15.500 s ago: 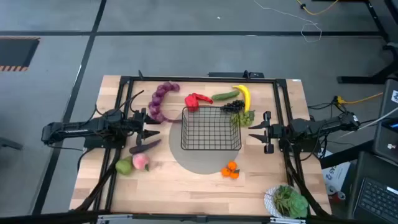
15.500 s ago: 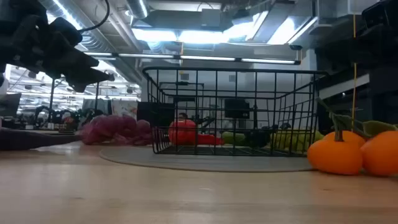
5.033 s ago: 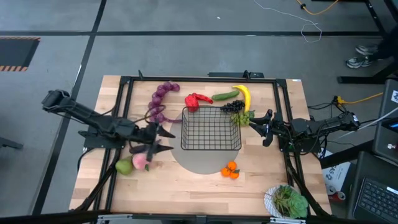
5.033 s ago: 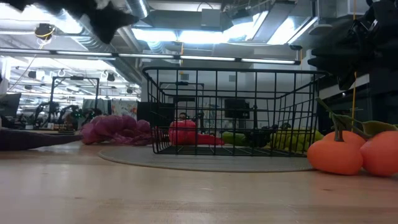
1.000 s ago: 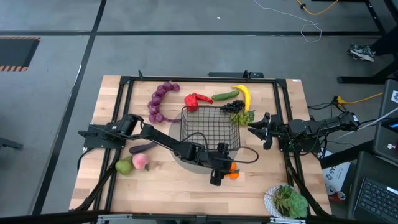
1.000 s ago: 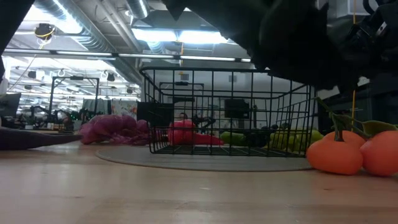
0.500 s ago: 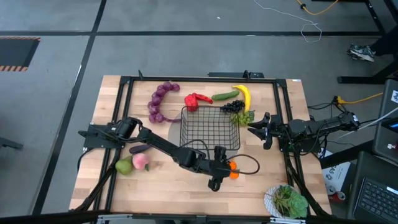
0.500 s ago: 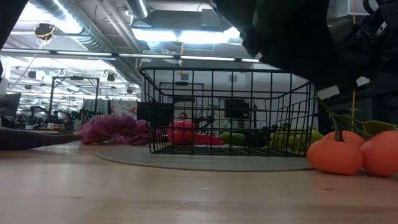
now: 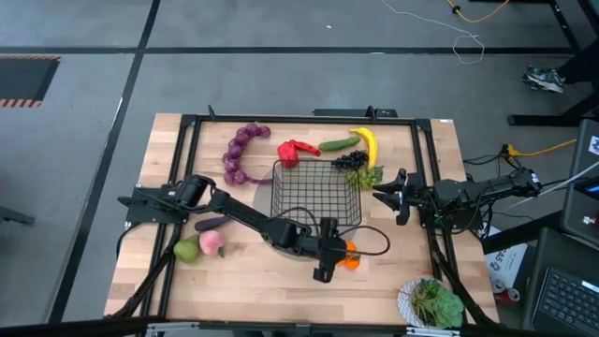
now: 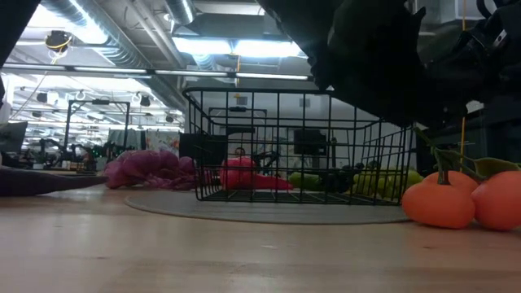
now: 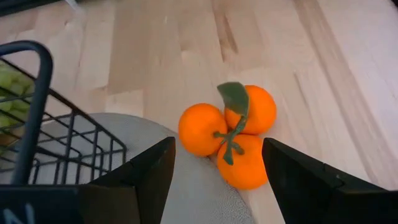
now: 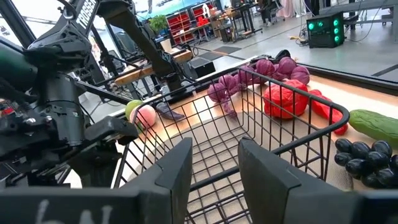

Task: Build produce basket
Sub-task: Put the tangerine into the wire basket

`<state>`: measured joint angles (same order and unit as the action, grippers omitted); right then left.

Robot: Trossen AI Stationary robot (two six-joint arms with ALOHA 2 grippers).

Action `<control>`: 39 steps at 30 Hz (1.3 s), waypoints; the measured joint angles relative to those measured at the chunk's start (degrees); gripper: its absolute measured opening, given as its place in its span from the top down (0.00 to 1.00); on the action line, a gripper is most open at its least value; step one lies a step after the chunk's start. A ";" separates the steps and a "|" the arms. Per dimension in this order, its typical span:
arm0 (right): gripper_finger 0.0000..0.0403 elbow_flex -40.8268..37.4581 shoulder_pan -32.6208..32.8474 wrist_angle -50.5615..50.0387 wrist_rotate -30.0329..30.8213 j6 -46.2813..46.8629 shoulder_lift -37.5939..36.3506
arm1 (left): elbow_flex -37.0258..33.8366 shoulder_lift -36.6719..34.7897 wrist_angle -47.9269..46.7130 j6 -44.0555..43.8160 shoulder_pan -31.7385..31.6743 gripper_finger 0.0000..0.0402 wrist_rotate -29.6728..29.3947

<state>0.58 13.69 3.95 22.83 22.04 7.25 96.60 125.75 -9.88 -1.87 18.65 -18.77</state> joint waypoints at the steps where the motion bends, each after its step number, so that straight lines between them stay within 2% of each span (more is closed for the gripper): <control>1: 0.68 0.00 0.00 0.00 0.00 0.00 0.00 | 0.02 -0.01 -0.04 -0.33 0.01 0.41 0.01; 8: 0.68 0.00 -0.01 0.02 0.00 -0.07 0.00 | 0.21 1.05 0.81 -2.10 0.05 0.41 -0.37; 17: 0.68 0.00 0.00 -0.23 0.00 -0.15 0.00 | 0.14 1.03 1.37 0.12 0.53 0.41 -1.72; 21: 0.68 0.00 0.00 -0.22 0.00 -0.10 0.00 | 0.32 1.27 2.52 5.08 1.96 0.41 -4.27; 26: 0.68 0.00 -0.01 -0.22 0.00 0.24 0.00 | 2.16 1.05 1.47 5.13 3.61 0.41 -6.55; 28: 0.68 0.00 -0.02 -0.22 0.00 0.24 0.00 | 2.12 1.18 0.97 4.55 3.24 0.41 -6.11; 35: 0.68 0.00 -0.01 -0.22 0.00 0.12 0.00 | 2.14 2.00 1.34 1.16 0.75 0.41 0.76; 39: 0.68 0.00 0.00 -0.26 0.02 0.01 0.00 | 2.25 2.75 2.06 1.42 0.21 0.41 1.55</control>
<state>0.58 13.69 3.68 22.85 22.06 7.25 98.85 128.51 -7.81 -0.45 18.87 -17.22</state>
